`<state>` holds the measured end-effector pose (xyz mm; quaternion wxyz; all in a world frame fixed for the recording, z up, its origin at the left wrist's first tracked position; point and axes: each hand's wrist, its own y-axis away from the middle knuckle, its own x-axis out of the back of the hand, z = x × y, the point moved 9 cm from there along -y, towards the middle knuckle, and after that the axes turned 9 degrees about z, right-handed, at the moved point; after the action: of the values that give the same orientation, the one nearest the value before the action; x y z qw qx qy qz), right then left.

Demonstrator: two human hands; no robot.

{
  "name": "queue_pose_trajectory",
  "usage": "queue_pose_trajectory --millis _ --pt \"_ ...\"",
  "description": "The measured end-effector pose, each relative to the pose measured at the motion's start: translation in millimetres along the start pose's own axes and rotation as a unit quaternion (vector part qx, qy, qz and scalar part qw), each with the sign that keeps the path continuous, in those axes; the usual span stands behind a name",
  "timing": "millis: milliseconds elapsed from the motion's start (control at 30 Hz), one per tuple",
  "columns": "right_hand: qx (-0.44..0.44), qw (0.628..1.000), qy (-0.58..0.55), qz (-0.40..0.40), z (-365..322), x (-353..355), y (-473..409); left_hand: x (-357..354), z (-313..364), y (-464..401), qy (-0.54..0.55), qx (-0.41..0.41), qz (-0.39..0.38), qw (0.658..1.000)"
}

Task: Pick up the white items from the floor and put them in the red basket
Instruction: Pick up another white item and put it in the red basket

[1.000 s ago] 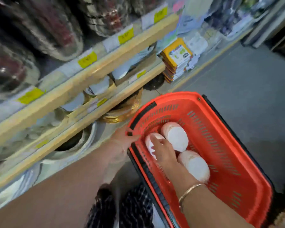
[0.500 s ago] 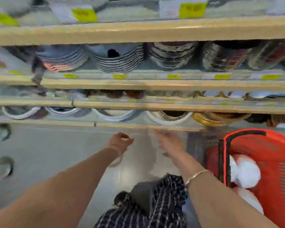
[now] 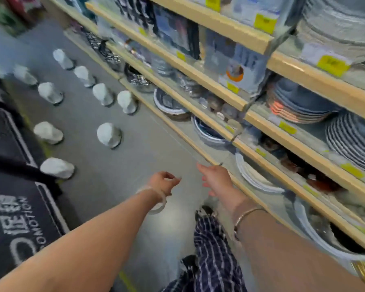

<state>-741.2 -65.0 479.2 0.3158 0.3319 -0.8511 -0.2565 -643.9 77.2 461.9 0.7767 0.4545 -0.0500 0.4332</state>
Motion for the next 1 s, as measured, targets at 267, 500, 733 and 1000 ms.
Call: queue_pose_trajectory --millis 267,500,733,1000 --pt "0.051 0.988 0.106 -0.099 -118.7 -124.5 -55.7 128.3 4.9 -79.8 0.119 0.08 0.099 0.985" --pt "0.087 0.961 0.176 -0.192 -229.3 -234.7 -70.0 242.4 6.1 -142.0 0.173 0.114 0.172 0.963" --pt "0.05 0.96 0.201 -0.19 -285.1 -361.9 -75.3 358.6 -22.5 -212.2 0.205 0.127 0.195 0.951" --pt "0.016 0.964 0.165 -0.209 -344.2 -484.5 -62.7 498.3 -35.7 -284.6 0.166 0.125 0.202 0.957"
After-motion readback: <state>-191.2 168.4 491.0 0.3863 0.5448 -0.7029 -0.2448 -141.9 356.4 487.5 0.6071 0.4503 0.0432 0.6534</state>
